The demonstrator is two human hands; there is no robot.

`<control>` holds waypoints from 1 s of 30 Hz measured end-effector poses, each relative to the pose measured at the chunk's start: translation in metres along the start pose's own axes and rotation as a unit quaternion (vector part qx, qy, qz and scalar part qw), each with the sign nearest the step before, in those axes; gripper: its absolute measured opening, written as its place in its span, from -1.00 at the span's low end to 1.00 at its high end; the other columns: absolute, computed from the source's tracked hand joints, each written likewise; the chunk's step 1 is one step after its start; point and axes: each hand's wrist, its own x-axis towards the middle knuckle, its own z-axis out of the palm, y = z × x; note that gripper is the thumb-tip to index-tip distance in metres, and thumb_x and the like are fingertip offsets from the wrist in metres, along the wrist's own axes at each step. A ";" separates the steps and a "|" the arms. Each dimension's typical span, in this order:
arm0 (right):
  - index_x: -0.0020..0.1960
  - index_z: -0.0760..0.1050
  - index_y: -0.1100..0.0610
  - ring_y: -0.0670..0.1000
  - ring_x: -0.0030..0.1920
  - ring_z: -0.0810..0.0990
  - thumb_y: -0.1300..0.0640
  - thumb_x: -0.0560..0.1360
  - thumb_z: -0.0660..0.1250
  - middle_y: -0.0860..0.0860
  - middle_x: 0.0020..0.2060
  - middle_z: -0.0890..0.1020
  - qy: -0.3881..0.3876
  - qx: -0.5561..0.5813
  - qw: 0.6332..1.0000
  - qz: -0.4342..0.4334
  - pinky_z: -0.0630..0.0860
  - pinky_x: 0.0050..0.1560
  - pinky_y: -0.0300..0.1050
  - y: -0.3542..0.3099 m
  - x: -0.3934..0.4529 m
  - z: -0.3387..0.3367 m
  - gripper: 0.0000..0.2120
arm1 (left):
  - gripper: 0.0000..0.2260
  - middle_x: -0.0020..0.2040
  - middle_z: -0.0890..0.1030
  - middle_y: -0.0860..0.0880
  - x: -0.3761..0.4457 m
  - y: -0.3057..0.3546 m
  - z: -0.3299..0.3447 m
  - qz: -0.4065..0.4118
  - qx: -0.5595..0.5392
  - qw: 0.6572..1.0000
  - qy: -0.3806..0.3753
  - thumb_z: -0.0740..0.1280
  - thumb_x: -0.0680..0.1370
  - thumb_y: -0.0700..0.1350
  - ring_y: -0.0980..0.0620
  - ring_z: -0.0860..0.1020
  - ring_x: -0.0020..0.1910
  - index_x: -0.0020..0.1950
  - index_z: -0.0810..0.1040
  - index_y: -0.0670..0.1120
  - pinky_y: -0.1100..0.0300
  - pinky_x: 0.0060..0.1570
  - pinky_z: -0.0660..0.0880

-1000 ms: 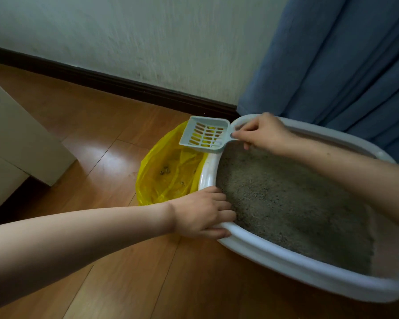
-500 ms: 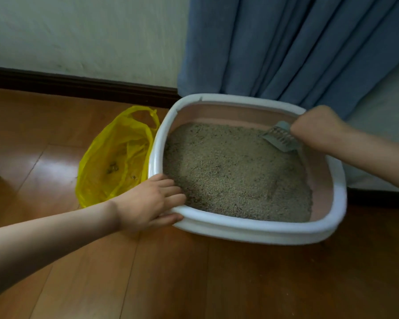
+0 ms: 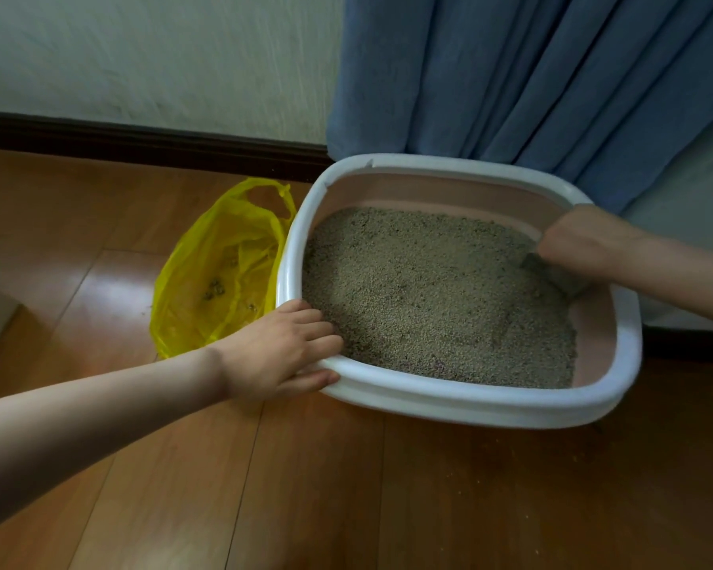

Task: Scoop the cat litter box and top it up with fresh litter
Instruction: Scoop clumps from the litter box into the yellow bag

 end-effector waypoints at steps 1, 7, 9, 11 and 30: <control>0.00 0.57 0.01 -0.04 -0.02 0.61 0.19 0.53 0.17 -0.08 -0.06 0.64 0.000 0.009 1.000 -0.004 0.47 -0.15 -0.20 0.003 -0.002 0.002 -0.78 | -0.74 -0.17 0.49 -0.01 0.000 0.000 0.000 0.000 0.001 1.000 0.000 0.14 0.64 0.12 -0.07 0.44 -0.15 -0.05 0.43 -0.04 0.08 -0.01 0.34; -0.30 0.49 0.06 -0.12 -0.41 0.43 -0.09 0.48 0.23 -0.06 -0.43 0.50 0.028 0.144 0.989 0.016 0.26 -0.41 -0.24 0.013 -0.013 0.036 -0.71 | -0.75 -0.17 0.48 0.00 0.001 0.000 0.000 -0.002 0.003 1.000 -0.005 0.16 0.64 0.12 -0.07 0.45 -0.15 -0.05 0.42 -0.04 0.07 -0.02 0.35; -0.28 0.56 0.02 -0.14 -0.43 0.45 -0.15 0.50 0.24 -0.10 -0.40 0.56 0.026 0.226 0.974 0.007 0.30 -0.39 -0.29 0.006 -0.020 0.042 -0.69 | -0.75 -0.17 0.48 0.00 0.001 0.000 0.000 -0.001 0.004 1.000 -0.005 0.16 0.64 0.12 -0.07 0.45 -0.15 -0.05 0.42 -0.04 0.07 -0.02 0.35; -0.32 0.55 -0.05 -0.17 -0.43 0.46 -0.17 0.51 0.25 -0.13 -0.41 0.56 0.018 0.305 0.952 -0.006 0.32 -0.37 -0.31 -0.005 -0.026 0.040 -0.69 | -0.75 -0.17 0.49 0.00 0.001 0.000 0.000 -0.001 0.006 1.000 -0.001 0.16 0.64 0.11 -0.07 0.45 -0.15 -0.05 0.43 -0.04 0.08 -0.02 0.34; -0.31 0.65 0.17 -0.06 -0.55 0.25 0.05 0.51 0.38 0.02 -0.58 0.44 0.052 0.742 0.668 0.038 0.23 -0.49 -0.21 -0.126 0.020 -0.035 -0.72 | -0.76 -0.16 0.49 0.00 0.000 0.001 0.002 -0.003 0.008 1.000 0.007 0.16 0.64 0.11 -0.06 0.44 -0.16 -0.05 0.41 -0.04 0.08 0.00 0.33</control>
